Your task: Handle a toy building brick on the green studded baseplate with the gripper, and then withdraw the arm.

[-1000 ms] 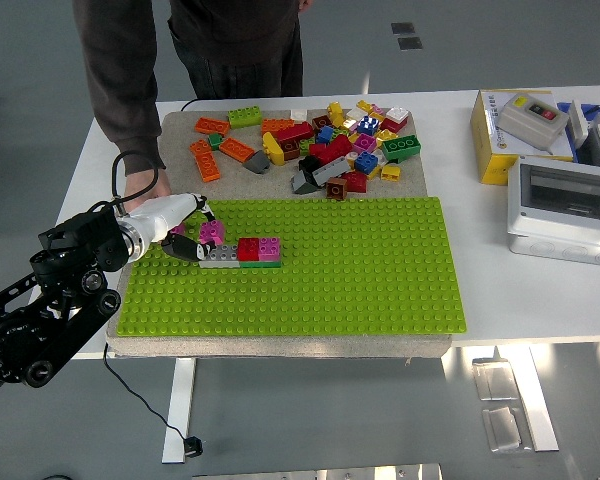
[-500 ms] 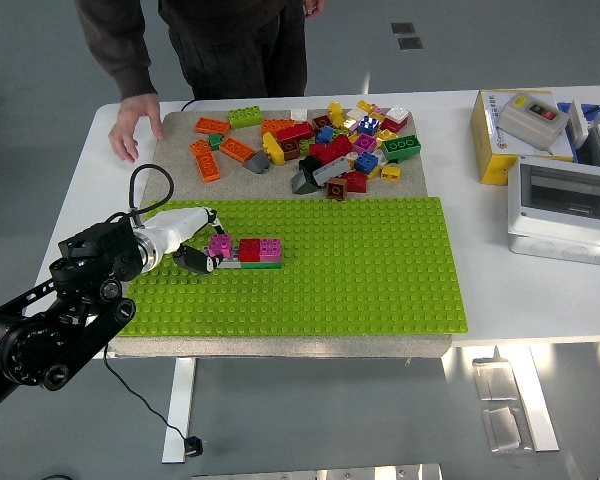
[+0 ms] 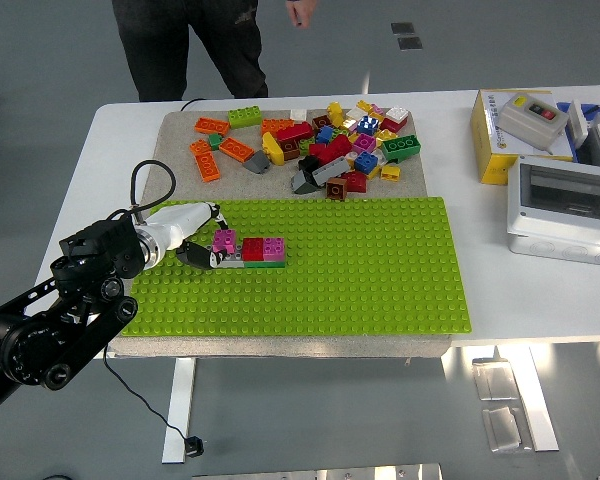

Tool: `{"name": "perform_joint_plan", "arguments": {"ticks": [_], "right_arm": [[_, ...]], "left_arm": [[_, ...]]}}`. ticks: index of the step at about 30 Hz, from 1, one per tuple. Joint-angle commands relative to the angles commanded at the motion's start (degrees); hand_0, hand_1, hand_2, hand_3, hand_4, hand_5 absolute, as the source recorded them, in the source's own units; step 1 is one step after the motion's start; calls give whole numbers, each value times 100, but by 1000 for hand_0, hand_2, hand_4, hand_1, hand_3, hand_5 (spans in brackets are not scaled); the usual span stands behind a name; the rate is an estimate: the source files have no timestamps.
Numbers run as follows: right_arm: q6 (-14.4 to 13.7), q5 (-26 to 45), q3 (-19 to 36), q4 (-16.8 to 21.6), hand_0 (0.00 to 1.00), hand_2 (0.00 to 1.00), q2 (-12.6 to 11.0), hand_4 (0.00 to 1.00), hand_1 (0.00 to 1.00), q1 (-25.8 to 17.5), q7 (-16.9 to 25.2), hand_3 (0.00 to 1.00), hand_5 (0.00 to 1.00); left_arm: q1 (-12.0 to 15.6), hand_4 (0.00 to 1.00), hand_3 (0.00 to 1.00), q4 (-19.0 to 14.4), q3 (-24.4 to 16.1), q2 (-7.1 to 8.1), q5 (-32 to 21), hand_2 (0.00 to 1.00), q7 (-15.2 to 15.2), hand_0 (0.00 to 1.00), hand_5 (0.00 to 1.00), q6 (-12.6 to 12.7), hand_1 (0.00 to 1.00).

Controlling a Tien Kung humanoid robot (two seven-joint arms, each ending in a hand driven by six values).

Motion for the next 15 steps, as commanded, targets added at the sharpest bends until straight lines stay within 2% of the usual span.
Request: {"name": "perform_joint_plan", "arguments": {"ticks": [15], "right_arm": [[0, 2, 12, 0, 666, 605, 3, 647, 591, 10, 3, 756, 998]], "left_arm": [[19, 575, 553, -35, 110, -51, -60, 989, 48, 998, 219, -34, 997]]}}
